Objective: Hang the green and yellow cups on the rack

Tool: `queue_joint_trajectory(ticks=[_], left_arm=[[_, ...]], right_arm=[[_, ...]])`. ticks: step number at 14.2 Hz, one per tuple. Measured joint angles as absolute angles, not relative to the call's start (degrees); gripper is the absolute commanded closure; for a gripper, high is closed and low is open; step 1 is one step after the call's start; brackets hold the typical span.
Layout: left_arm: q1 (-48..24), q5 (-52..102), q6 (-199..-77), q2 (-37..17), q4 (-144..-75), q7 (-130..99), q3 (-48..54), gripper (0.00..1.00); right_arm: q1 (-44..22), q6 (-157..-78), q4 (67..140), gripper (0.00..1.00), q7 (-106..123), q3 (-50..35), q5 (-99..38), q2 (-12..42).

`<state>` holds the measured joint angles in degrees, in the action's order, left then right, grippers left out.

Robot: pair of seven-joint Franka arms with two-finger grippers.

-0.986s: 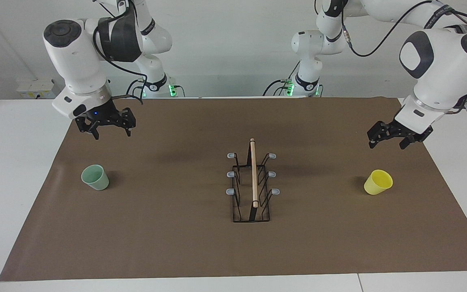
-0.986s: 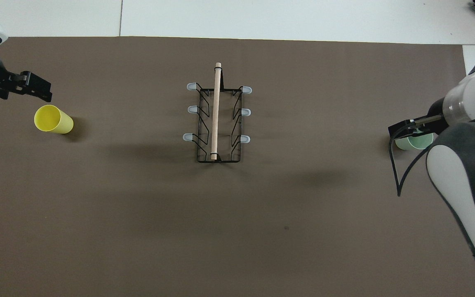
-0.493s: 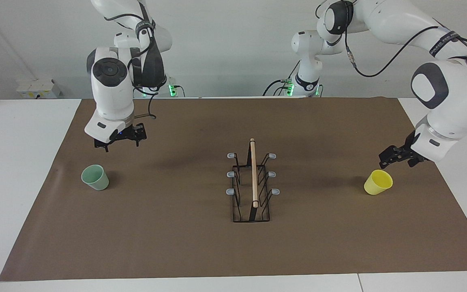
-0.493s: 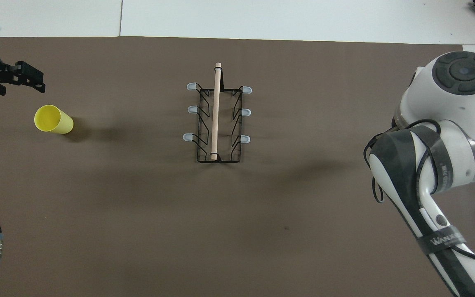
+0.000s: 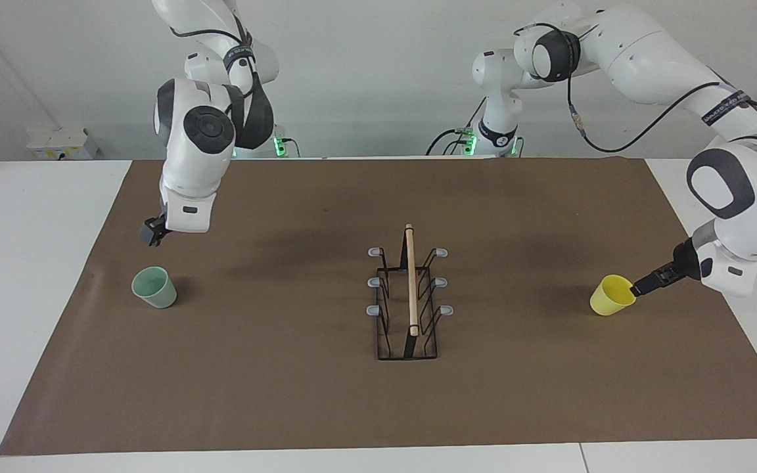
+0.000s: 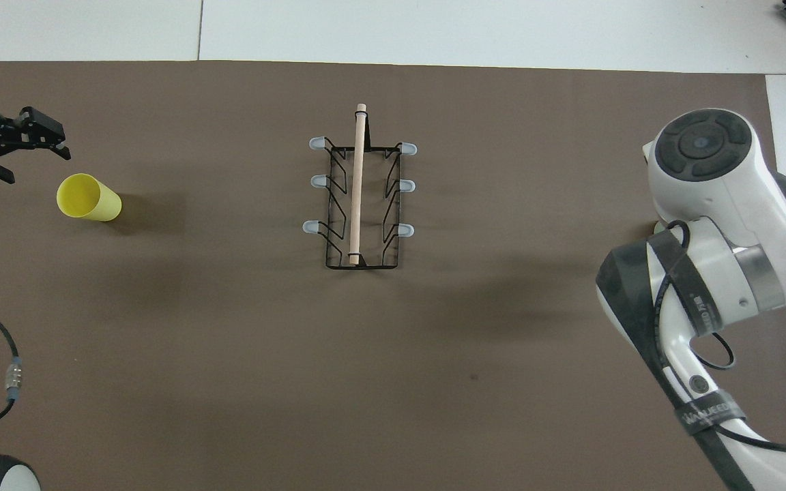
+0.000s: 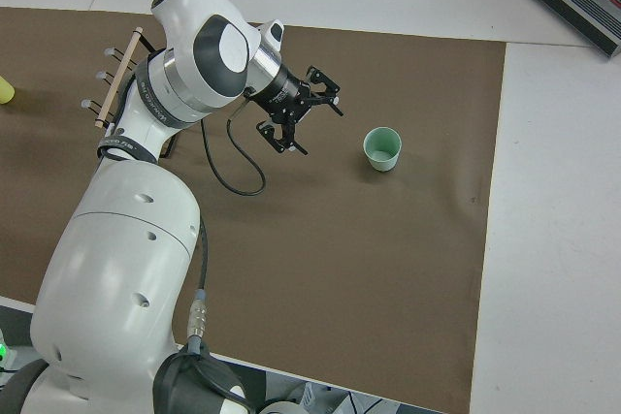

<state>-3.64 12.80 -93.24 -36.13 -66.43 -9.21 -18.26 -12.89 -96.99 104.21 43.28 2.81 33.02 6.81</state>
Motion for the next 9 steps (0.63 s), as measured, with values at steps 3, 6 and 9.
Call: queue_joint_trajectory(ticks=[3,6,9], left_arm=[[-3.5,14.6,-95.6,-37.9,-66.2,-18.6,-18.5,0.00],[-2.4,19.5,-96.3,-39.1,-66.3,-28.5,-19.5,0.00],[0.5,25.4,-96.3,-40.4,-66.7,-37.9,-20.0,0.00]], right_arm=[[-15.8,-96.6,106.5,0.00,45.5,2.8,39.2,7.3],[-16.1,-97.0,108.7,0.00,45.5,2.8,44.7,9.0],[-15.9,-102.1,111.0,0.00,45.8,3.1,49.2,11.1]])
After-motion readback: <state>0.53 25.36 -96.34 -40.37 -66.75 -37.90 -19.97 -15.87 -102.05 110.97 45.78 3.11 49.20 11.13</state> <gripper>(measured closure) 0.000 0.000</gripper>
